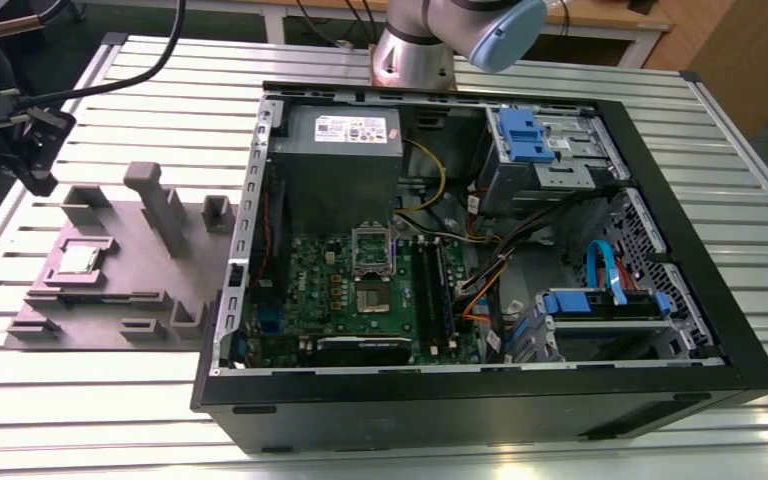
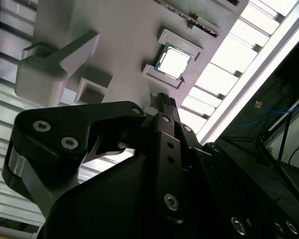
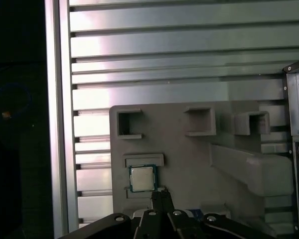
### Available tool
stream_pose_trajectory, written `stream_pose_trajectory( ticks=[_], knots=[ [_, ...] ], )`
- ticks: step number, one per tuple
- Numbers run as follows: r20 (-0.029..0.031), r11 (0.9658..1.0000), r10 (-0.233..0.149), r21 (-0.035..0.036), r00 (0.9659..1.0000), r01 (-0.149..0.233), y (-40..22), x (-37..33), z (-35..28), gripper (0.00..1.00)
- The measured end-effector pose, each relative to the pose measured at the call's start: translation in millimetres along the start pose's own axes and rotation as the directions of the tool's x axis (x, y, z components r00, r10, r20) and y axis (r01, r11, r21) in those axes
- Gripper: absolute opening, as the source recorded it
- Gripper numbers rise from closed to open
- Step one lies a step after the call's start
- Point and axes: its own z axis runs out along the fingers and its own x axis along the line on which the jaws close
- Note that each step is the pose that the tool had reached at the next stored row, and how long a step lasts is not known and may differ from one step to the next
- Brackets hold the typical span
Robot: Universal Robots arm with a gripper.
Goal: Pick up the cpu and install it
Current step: 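Reach for the cpu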
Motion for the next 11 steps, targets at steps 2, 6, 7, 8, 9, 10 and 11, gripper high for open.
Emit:
stream_pose_trajectory(
  ticks=[2, 6, 7, 8, 9, 10, 11],
  knots=[
    [0.0001, 1.0, 0.0, -0.0001, 1.0, 0.0, -0.7, 0.1, 0.6, 0.11],
    [-0.0001, 1.0, 0.0, 0.0001, 1.0, 0.0, -0.8, 0.1, 0.7, 0.11],
    [0.0, 1.0, 0.0, 0.0, 1.0, 0.0, -0.8, 0.1, 0.7, 0.11],
    [-0.0001, 1.0, 0.0, 0.0, 1.0, 0.0, -0.8, 0.1, 0.7, 0.11],
    [0.0, 1.0, 0.0, 0.0, 1.0, 0.0, -0.8, 0.1, 0.8, 0.11],
    [-0.0001, 1.0, 0.0, 0.0001, 1.0, 0.0, -0.8, 0.1, 0.7, 0.11],
    [0.0, 1.0, 0.0, 0.0, 1.0, 0.0, -0.7, 0.1, 0.8, 0.11]
  ],
)
